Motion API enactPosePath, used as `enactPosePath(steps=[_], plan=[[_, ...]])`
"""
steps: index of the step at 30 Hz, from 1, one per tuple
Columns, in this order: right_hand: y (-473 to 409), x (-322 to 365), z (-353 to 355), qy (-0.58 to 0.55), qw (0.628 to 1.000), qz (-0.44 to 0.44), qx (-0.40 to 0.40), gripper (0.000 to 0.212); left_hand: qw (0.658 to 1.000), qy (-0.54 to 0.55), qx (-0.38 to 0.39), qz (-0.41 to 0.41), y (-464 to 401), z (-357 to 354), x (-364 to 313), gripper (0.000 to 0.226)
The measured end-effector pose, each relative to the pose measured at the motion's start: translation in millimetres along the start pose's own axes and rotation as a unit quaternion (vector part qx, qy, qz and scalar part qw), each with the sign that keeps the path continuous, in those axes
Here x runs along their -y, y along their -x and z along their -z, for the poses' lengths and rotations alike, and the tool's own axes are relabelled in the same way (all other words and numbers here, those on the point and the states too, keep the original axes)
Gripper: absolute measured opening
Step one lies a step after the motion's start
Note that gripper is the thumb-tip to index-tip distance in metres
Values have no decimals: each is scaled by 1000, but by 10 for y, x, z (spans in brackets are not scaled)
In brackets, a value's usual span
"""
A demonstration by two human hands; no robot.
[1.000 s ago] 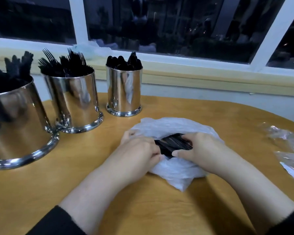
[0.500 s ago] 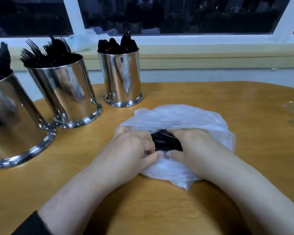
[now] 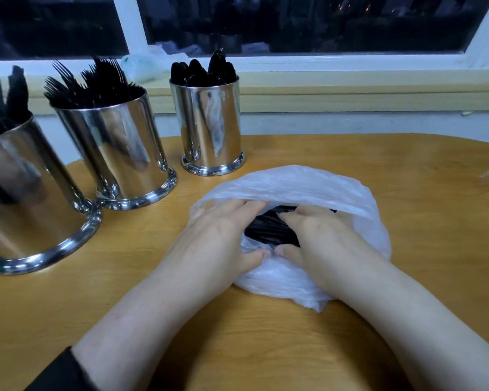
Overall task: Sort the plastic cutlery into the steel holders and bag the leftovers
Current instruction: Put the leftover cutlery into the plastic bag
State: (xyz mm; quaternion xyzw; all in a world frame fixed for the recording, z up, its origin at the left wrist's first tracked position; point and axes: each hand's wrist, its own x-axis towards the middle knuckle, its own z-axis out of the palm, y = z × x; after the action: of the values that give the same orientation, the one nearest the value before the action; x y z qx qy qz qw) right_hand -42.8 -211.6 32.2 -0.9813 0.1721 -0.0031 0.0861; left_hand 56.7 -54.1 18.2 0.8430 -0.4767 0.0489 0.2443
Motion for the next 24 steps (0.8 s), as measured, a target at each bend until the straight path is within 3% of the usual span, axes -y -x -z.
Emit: enactPosePath(steps=[6, 12, 15, 17, 22, 24], plan=[[58, 31, 40, -5, 999, -26, 21, 38, 996, -67, 24, 51, 9, 77, -6, 90], [131, -14, 109, -1, 1000, -18, 2, 31, 992, -68, 22, 101, -21, 151, -44, 77], [161, -16, 148, -34, 999, 0, -9, 48, 991, 31, -39, 125, 7, 205, -62, 52], [177, -4, 143, -32, 999, 22, -9, 52, 990, 40, -42, 128, 12, 218, -90, 44], [145, 72, 32, -9, 996, 73, -48, 45, 992, 39, 7, 122, 15, 160, -97, 43], [132, 123, 0, 3, 996, 77, -42, 32, 993, 51, 1, 103, 16, 138, -92, 39]])
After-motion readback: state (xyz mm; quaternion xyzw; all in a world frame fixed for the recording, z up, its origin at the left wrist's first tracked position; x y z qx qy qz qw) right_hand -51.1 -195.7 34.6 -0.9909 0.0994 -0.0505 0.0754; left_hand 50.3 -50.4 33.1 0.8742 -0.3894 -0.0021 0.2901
